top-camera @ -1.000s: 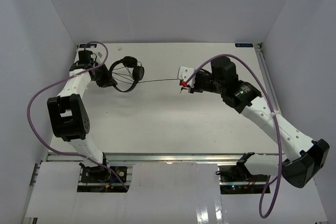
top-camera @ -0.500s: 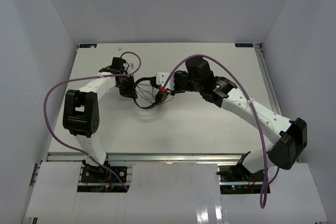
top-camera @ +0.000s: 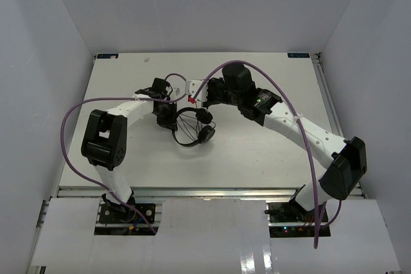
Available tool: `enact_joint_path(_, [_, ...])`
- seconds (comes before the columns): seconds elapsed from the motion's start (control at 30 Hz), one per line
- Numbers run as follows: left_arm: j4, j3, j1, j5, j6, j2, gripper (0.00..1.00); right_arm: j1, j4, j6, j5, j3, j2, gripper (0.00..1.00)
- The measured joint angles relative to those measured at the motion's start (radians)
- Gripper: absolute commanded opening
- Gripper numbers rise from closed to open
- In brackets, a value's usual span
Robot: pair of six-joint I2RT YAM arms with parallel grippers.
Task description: Wrap the headphones
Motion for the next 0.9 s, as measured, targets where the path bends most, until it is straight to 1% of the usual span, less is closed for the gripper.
enact_joint_path(0.27, [0.003, 0.0, -0.075, 0.021, 0.0, -0.047, 0.0, -0.022, 0.077, 0.032, 0.033, 0.009, 0.048, 0.08])
enact_joint_path(0.47, [0.009, 0.0, -0.107, 0.049, -0.002, -0.104, 0.0, -0.084, 0.124, 0.079, 0.044, 0.009, 0.07, 0.08])
enact_joint_path(0.73, [0.028, -0.002, -0.15, 0.109, -0.018, -0.265, 0.0, -0.204, 0.143, 0.188, -0.004, 0.009, 0.147, 0.08])
enact_joint_path(0.9, [0.037, -0.002, -0.164, 0.162, -0.033, -0.311, 0.0, -0.235, 0.138, 0.247, -0.053, 0.009, 0.197, 0.08])
